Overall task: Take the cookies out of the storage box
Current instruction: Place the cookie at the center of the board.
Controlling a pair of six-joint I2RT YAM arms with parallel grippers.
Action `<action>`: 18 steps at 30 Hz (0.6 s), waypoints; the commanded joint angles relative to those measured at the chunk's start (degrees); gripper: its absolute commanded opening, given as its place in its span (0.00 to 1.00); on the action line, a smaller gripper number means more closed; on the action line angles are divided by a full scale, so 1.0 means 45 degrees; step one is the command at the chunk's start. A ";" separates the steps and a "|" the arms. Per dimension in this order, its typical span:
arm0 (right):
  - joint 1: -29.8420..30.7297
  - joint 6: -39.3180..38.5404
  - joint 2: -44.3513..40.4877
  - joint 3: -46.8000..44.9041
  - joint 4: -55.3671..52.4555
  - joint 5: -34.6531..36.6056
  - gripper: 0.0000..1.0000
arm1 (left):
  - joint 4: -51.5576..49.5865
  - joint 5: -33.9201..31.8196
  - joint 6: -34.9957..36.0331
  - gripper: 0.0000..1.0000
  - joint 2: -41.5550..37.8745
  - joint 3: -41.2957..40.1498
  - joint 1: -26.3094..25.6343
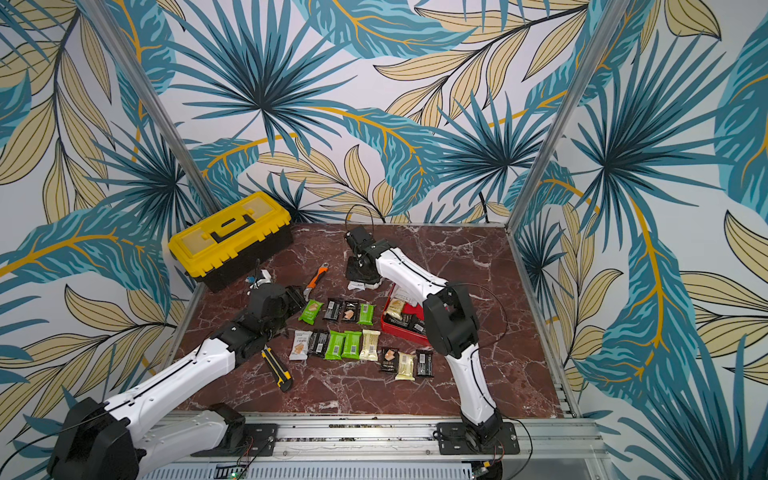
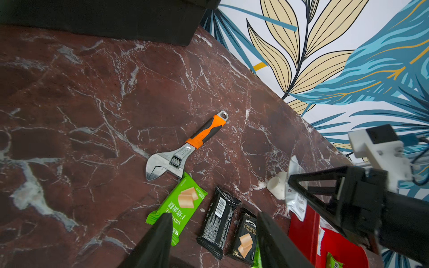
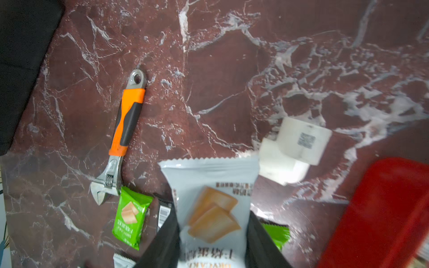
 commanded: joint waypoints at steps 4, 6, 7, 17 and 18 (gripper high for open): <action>0.0107 0.0044 0.1597 0.1396 -0.0208 0.0024 0.45 | -0.0543 0.0037 0.0613 0.62 -0.0567 -0.0339 0.0249; 0.0090 0.0138 0.1934 0.1591 -0.0199 0.0200 0.45 | -0.0661 0.0125 0.0792 0.62 -0.0623 -0.0300 0.0290; 0.0103 0.0203 0.2077 0.1669 -0.0202 0.0240 0.45 | -0.0720 0.0136 0.0851 0.62 -0.0641 -0.0283 0.0285; 0.0223 0.0578 0.3058 0.2331 -0.0189 0.0224 0.52 | -0.0784 0.0675 0.1356 0.62 -0.0454 0.0050 0.0312; 0.0226 0.0572 0.3015 0.2347 -0.0189 0.0207 0.54 | -0.0807 0.0744 0.1393 0.62 -0.0414 0.0123 0.0312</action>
